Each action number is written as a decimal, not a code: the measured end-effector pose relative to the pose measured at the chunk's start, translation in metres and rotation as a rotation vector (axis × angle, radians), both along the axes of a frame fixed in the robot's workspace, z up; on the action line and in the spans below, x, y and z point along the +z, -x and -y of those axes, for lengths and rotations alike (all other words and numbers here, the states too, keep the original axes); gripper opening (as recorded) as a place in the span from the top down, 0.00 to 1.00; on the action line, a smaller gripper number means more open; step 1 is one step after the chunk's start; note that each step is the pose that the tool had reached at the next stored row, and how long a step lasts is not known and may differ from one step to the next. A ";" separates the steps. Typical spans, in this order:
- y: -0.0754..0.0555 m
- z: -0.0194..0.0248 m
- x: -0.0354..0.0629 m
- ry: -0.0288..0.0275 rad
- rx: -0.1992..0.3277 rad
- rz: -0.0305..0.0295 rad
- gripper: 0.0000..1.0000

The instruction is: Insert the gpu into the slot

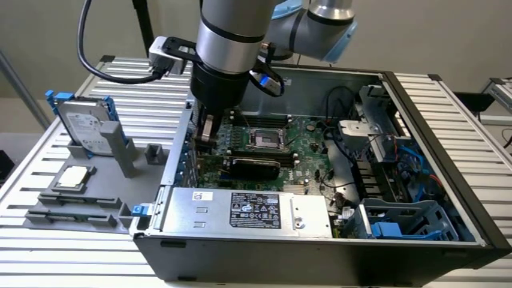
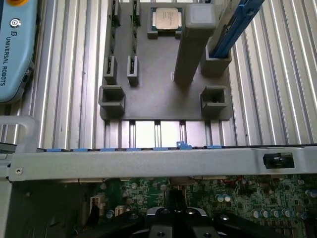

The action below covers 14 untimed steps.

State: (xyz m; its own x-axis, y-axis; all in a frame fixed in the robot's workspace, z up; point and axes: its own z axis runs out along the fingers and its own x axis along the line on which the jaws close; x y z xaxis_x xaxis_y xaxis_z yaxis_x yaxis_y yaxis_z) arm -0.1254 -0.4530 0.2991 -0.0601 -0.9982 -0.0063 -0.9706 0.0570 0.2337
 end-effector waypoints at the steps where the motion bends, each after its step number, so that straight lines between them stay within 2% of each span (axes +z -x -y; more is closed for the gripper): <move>1: 0.000 0.0000 -0.0002 0.0001 -0.006 -0.0036 0.89; 4: 0.000 -0.0001 -0.0006 0.0000 -0.025 -0.0117 0.89; 11: 0.000 0.0000 -0.0013 -0.0001 -0.065 -0.0202 0.89; 14: 0.000 0.0000 -0.0013 -0.0001 -0.077 -0.0262 0.89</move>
